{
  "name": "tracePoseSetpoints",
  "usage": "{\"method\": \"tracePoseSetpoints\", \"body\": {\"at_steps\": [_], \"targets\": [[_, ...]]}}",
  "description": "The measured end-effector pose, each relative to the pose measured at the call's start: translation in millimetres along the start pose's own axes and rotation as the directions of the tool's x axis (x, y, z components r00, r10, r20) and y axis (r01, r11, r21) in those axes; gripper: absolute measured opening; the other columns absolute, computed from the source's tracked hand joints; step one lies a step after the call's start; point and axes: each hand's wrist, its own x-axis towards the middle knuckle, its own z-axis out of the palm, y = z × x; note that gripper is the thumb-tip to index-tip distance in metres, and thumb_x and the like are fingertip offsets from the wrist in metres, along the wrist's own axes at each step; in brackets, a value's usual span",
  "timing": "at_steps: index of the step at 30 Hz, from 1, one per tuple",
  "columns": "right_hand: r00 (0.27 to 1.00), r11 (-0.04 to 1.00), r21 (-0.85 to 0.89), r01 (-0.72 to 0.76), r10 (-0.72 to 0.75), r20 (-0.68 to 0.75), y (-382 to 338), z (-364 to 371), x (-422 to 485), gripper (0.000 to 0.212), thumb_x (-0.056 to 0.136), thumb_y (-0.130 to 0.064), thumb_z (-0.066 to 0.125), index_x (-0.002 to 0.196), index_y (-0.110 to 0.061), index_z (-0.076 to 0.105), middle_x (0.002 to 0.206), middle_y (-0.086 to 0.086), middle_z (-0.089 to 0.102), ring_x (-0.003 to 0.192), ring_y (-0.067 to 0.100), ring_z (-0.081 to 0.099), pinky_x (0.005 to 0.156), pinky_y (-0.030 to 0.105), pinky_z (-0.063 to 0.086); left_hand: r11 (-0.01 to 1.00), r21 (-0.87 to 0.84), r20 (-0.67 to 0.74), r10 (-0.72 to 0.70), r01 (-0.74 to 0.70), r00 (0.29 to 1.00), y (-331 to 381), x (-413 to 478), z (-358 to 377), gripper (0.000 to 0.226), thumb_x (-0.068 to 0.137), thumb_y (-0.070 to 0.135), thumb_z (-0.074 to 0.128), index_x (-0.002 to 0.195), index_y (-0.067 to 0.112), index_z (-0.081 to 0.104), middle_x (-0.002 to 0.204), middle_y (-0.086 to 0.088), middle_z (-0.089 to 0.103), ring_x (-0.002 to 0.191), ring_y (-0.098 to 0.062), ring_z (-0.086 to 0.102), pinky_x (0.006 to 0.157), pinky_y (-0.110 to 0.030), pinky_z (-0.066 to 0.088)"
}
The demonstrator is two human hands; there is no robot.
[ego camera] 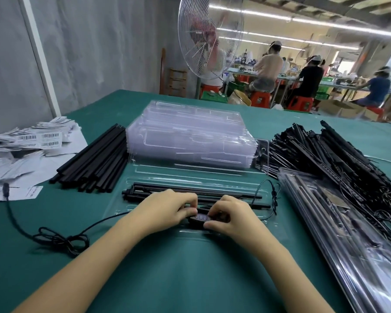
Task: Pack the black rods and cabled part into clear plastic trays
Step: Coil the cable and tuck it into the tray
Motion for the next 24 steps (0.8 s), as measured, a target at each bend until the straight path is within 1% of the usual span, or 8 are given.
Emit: {"method": "tracePoseSetpoints", "body": {"at_steps": [2,4,7,10,12,17,21,24], "targets": [[1.0,1.0,-0.008,-0.003,0.003,0.002,-3,2,-1,0.021,0.078,-0.032,0.074,0.09,-0.017,0.068,0.08,-0.011,0.049,0.071,-0.003,0.045,0.064,0.006,0.034,0.999,0.035,-0.026,0.021,-0.02,0.999,0,0,-1,0.013,0.091,0.049,0.054,0.089,0.037,0.058,0.072,0.015,0.046,0.071,-0.001,0.045,0.062,-0.027,0.036],[1.0,1.0,-0.004,-0.007,0.007,0.005,-5,2,-3,0.021,0.078,-0.033,0.075,0.091,-0.017,0.07,0.076,-0.014,0.046,0.068,-0.006,0.043,0.062,0.005,0.033,0.999,-0.007,-0.039,0.043,-0.043,0.998,-1,-1,0,0.014,0.088,0.047,0.059,0.085,0.034,0.062,0.079,0.014,0.044,0.078,-0.004,0.047,0.068,-0.03,0.043],[1.0,1.0,-0.001,-0.016,0.016,0.021,-7,2,-5,0.021,0.078,-0.035,0.074,0.091,-0.019,0.073,0.073,-0.014,0.047,0.067,-0.006,0.043,0.062,0.005,0.033,0.983,-0.175,0.056,0.066,-0.056,0.996,-3,-2,1,0.015,0.086,0.042,0.064,0.082,0.028,0.065,0.078,0.012,0.057,0.072,-0.001,0.052,0.069,-0.026,0.047],[0.999,1.0,0.002,-0.023,0.023,0.041,-7,0,-7,0.021,0.077,-0.034,0.074,0.092,-0.018,0.074,0.074,-0.014,0.047,0.068,-0.005,0.044,0.062,0.005,0.034,0.964,-0.263,0.114,0.065,-0.033,0.991,-5,-3,0,0.013,0.084,0.04,0.067,0.076,0.032,0.062,0.075,0.012,0.062,0.068,0.0,0.053,0.063,-0.017,0.043],[0.998,0.999,0.004,-0.035,0.034,0.043,-7,-1,-8,0.021,0.078,-0.032,0.074,0.094,-0.019,0.073,0.074,-0.014,0.048,0.068,-0.005,0.045,0.062,0.006,0.034,0.959,-0.284,0.108,0.05,-0.017,0.993,-6,-3,1,0.015,0.085,0.036,0.068,0.072,0.035,0.059,0.074,0.012,0.061,0.067,0.001,0.053,0.061,-0.014,0.04],[0.997,0.997,0.038,-0.072,0.07,0.042,-7,-1,-10,0.019,0.082,-0.029,0.071,0.099,-0.021,0.074,0.08,-0.014,0.054,0.071,-0.004,0.049,0.066,0.006,0.037,0.954,-0.3,0.121,0.025,0.013,0.992,-7,-2,3,0.012,0.085,0.032,0.068,0.076,0.034,0.06,0.071,0.016,0.06,0.064,0.006,0.052,0.058,-0.009,0.038],[0.995,0.994,0.042,-0.102,0.101,0.009,-11,4,-9,0.016,0.077,-0.026,0.076,0.091,-0.019,0.074,0.076,-0.014,0.054,0.069,-0.005,0.049,0.063,0.006,0.036,0.932,-0.361,0.118,0.006,0.037,0.993,-10,-4,6,0.014,0.08,0.037,0.072,0.072,0.033,0.062,0.06,0.022,0.056,0.058,0.004,0.051,0.055,-0.01,0.039],[0.993,0.992,0.051,-0.119,0.119,0.016,-11,4,-8,0.018,0.077,-0.025,0.076,0.093,-0.017,0.076,0.073,-0.015,0.052,0.067,-0.005,0.047,0.061,0.007,0.035,0.932,-0.359,0.107,-0.016,0.053,0.994,-11,-2,9,0.02,0.079,0.035,0.073,0.066,0.032,0.058,0.056,0.022,0.053,0.056,0.002,0.048,0.055,-0.013,0.039]]}}
